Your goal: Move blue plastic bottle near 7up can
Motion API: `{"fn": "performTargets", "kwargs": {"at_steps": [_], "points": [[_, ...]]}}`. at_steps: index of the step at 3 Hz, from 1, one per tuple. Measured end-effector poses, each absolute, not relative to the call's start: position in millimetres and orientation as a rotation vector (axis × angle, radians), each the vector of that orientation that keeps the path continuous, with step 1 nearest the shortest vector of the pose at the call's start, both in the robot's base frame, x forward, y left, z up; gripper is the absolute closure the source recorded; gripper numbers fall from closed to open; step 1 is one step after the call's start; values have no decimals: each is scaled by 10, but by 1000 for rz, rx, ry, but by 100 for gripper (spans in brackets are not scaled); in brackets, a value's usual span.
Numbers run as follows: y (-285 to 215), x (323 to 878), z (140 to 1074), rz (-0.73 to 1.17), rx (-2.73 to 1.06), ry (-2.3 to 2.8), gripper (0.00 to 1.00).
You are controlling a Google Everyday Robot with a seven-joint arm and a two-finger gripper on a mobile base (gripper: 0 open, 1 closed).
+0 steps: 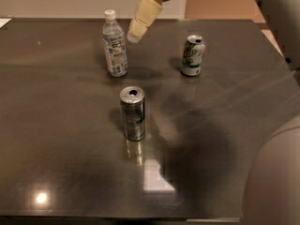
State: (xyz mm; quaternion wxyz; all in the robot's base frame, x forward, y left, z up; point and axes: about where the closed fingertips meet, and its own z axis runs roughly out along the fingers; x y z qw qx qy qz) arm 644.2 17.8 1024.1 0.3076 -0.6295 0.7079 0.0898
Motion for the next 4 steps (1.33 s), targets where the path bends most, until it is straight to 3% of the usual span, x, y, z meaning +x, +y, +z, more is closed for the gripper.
{"fn": "performTargets", "kwargs": {"at_steps": [4], "points": [[741,6922,10154,405,-1450,1864,0]]}}
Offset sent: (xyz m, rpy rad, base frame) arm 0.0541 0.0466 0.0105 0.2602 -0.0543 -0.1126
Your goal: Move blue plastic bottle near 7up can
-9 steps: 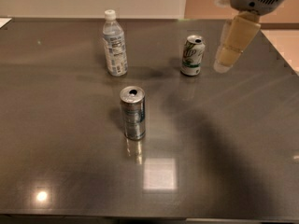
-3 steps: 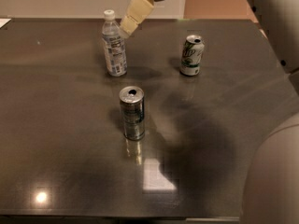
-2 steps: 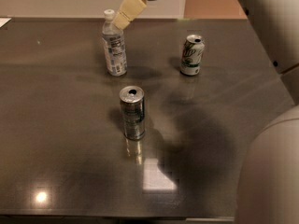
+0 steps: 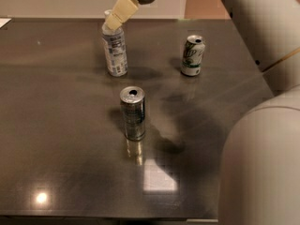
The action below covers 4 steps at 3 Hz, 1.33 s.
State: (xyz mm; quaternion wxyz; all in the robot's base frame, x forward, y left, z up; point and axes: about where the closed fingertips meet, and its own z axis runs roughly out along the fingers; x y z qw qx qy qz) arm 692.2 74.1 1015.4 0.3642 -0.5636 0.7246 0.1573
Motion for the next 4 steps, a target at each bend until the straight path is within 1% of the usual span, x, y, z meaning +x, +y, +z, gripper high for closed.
{"fn": "performTargets", "kwargs": {"at_steps": [2,4], "points": [[787,7108,10118,444,-1411,1897,0],[777,7187,9809,423,-1436,1998,0]]}}
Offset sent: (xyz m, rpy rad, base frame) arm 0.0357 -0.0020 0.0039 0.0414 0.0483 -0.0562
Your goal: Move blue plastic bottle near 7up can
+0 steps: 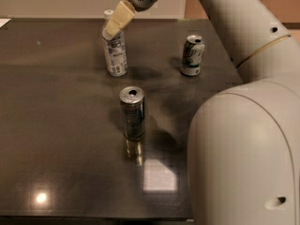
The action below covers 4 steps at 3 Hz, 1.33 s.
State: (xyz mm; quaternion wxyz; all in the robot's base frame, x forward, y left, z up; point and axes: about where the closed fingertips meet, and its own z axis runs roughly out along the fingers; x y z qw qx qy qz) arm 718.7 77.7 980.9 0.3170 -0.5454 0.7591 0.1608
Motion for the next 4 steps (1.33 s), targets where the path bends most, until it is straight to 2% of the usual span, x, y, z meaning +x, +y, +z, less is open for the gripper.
{"fn": "performTargets", "kwargs": {"at_steps": [3,4], "points": [[934,7081,9528,438,-1497,2036,0],[979,7030,9486,462,-1512,2033,17]]}}
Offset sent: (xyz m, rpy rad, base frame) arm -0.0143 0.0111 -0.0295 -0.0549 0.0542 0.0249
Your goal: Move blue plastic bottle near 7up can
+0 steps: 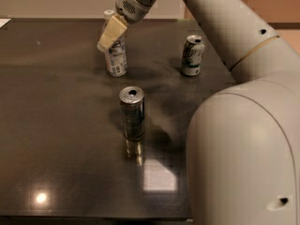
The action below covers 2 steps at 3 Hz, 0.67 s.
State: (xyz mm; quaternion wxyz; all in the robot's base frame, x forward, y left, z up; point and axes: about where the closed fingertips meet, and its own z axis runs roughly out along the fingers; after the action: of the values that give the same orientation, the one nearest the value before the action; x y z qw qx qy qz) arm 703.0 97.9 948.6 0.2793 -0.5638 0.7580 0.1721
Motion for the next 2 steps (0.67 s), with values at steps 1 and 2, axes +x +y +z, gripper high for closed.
{"fn": "performTargets", "kwargs": {"at_steps": [1,2], "points": [[1003,7017,9474,488,-1514,2029,39],[974,7024,9516,496,-1507,2019,62]]}}
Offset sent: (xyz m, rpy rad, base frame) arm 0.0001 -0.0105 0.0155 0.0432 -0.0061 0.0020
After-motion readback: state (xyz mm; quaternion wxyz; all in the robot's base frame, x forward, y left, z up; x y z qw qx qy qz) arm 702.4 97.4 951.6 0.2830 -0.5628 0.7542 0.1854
